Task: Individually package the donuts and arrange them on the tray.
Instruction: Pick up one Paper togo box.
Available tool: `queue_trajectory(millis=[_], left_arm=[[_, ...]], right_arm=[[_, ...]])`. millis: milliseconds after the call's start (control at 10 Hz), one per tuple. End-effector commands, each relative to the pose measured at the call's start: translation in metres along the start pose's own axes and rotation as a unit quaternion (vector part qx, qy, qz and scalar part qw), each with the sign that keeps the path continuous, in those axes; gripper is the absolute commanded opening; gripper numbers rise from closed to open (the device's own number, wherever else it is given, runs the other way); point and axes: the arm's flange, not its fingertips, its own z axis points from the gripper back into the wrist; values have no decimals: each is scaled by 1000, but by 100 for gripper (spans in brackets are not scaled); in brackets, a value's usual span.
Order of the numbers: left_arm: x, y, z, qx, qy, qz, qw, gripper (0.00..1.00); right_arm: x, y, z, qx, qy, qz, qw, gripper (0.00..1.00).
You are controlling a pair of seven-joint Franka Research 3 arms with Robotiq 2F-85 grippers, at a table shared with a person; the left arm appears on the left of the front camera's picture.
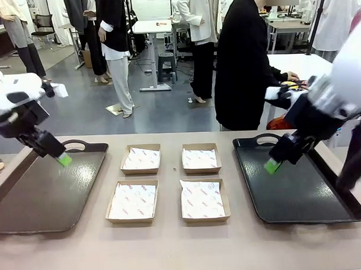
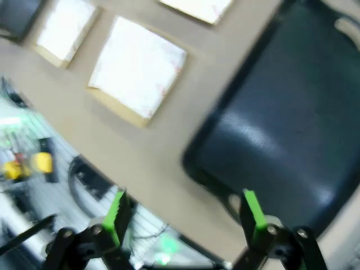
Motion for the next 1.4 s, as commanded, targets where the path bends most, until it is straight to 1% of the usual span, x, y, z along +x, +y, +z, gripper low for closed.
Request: queue_trajectory(millis=[0,100,200,300,400,500,600,800,900,1000,1100,1200,1300], left_arm=[[5,34,25,-206,-54,113,970,100],[6,65,20,-294,-82,173,936,100],[1,87,16,-358,-80,201,908,100],[-11,105,13,-399,-61,229,886,100],[-22,130,4,-432,-52,257,863,100],[-40,152,-2,-460,-59,283,840,100],[-62,174,-5,-472,-70,314,821,100],[-95,205,-9,-486,-88,345,798,100],[-108,214,-7,-492,-95,355,789,100],[-119,220,-5,-495,-103,361,784,100],[-126,227,-6,-497,-106,362,781,100],[-134,232,-2,-493,-104,367,782,100],[-137,234,-1,-494,-104,367,781,100]], right_arm=[[-8,-57,38,323,-82,-168,928,100],[-21,-98,49,403,-128,-223,878,100],[-36,-124,55,435,-162,-256,848,100],[-53,-146,58,443,-183,-289,829,100],[-69,-170,58,455,-202,-316,807,100],[-87,-188,58,470,-207,-336,790,100],[-106,-203,54,473,-214,-358,776,100],[-133,-227,50,477,-221,-380,761,100],[-145,-231,51,476,-218,-386,760,100],[-153,-233,51,470,-199,-386,768,100],[-156,-237,52,462,-175,-378,783,100],[-158,-234,51,453,-168,-378,790,100],[-159,-233,50,453,-163,-373,793,100]])
